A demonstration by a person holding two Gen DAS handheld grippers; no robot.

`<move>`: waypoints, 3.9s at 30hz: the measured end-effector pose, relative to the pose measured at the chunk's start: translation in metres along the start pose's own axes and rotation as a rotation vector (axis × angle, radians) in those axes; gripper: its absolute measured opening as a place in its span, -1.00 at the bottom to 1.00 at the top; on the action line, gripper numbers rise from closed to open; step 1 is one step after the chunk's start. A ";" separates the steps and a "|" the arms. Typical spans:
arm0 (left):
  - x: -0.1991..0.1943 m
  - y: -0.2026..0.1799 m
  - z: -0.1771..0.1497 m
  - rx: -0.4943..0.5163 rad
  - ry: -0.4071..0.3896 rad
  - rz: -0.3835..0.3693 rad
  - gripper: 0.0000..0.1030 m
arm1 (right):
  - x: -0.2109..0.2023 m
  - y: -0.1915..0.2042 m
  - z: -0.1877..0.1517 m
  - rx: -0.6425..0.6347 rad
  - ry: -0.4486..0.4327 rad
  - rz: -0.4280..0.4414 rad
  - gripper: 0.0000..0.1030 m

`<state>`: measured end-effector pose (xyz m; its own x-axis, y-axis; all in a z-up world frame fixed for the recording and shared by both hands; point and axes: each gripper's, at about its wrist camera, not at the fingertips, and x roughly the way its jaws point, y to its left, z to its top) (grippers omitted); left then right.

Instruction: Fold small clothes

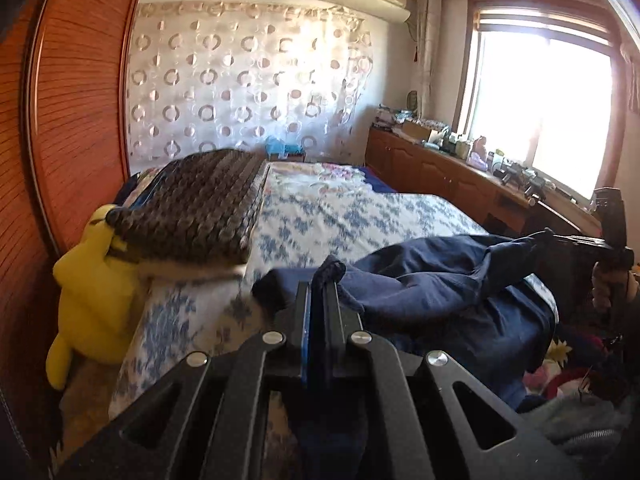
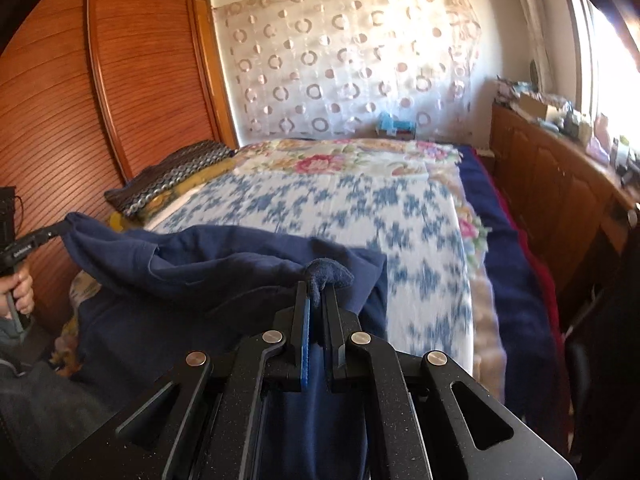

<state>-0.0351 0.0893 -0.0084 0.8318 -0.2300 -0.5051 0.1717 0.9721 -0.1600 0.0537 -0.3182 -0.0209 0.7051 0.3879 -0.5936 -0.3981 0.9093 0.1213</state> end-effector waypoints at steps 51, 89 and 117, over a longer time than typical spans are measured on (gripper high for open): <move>0.097 0.027 0.011 0.004 0.156 0.091 -0.14 | 0.131 -0.041 0.025 0.032 0.167 -0.070 -0.01; 0.170 0.042 -0.005 -0.011 0.352 -0.063 -0.63 | 0.162 -0.063 0.017 0.050 0.221 -0.106 0.25; -0.081 0.006 0.131 0.063 -0.341 -0.156 -0.81 | -0.123 0.035 0.097 -0.132 -0.329 -0.055 -0.86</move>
<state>-0.0328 0.1195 0.1424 0.9191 -0.3572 -0.1661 0.3333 0.9299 -0.1552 0.0098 -0.3196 0.1331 0.8702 0.3863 -0.3057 -0.4117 0.9111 -0.0205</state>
